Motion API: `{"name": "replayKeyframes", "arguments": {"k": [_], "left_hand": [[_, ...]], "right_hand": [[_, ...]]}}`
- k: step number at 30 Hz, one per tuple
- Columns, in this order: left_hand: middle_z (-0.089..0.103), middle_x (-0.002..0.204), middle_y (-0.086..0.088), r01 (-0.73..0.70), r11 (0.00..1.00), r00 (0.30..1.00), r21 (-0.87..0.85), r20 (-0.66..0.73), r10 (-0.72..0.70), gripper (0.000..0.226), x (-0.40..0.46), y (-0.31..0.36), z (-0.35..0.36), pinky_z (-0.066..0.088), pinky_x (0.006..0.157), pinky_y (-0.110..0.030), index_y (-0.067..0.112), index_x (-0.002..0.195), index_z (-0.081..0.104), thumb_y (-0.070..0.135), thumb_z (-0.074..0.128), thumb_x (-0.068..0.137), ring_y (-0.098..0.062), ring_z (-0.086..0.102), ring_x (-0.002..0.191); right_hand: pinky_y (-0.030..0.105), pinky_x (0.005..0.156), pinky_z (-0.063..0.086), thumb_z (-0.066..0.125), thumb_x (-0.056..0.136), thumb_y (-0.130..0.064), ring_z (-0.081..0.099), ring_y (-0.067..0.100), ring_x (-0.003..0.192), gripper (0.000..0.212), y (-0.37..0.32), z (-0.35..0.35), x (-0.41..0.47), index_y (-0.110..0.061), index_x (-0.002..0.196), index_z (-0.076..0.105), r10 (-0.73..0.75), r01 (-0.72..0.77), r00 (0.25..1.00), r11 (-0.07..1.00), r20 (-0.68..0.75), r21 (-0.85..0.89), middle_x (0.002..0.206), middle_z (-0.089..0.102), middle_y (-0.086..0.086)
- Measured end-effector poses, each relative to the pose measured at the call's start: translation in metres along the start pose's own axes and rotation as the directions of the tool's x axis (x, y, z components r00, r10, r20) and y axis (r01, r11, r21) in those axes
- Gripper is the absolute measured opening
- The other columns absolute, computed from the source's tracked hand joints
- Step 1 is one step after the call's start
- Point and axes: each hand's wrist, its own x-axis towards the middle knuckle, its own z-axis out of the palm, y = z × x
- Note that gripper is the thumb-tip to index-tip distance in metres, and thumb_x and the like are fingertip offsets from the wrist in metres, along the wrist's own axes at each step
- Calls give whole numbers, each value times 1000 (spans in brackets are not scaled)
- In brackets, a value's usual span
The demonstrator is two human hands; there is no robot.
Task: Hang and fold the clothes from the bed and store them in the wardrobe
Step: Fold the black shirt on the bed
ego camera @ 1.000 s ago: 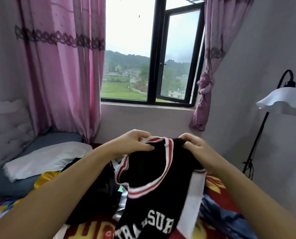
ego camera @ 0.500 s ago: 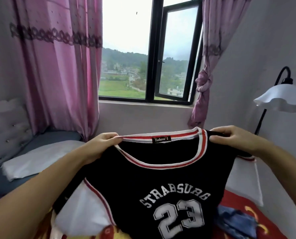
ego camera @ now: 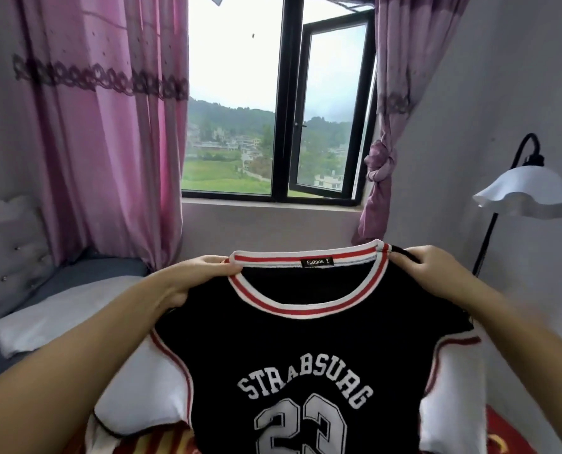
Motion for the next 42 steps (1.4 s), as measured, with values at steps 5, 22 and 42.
{"name": "replayKeyframes", "arguments": {"k": [5,22,42], "left_hand": [[65,69,-7,34,971,997,-235,-55,-48,16,13,11,83,55,51,-23,10,80,62,11,55,94,-15,64,54],[66,97,11,-435,338,849,835,255,462,28,5,38,82,41,95,-32,23,107,61,35,68,84,-2,60,92],[73,87,11,-264,664,914,700,-39,404,15,-59,67,-34,47,62,-6,37,90,73,27,73,79,-1,68,80]], "right_hand": [[22,60,40,48,98,-42,62,14,74,38,-41,44,2,-13,96,72,18,-8,998,989,-67,144,84,69,4],[13,60,49,44,90,3,64,2,71,44,-89,52,-12,-33,108,62,-359,242,919,842,165,482,91,68,-9],[32,73,56,65,89,-33,70,18,77,26,-34,203,-57,-8,96,67,-146,-185,780,876,609,446,90,73,7]]}}
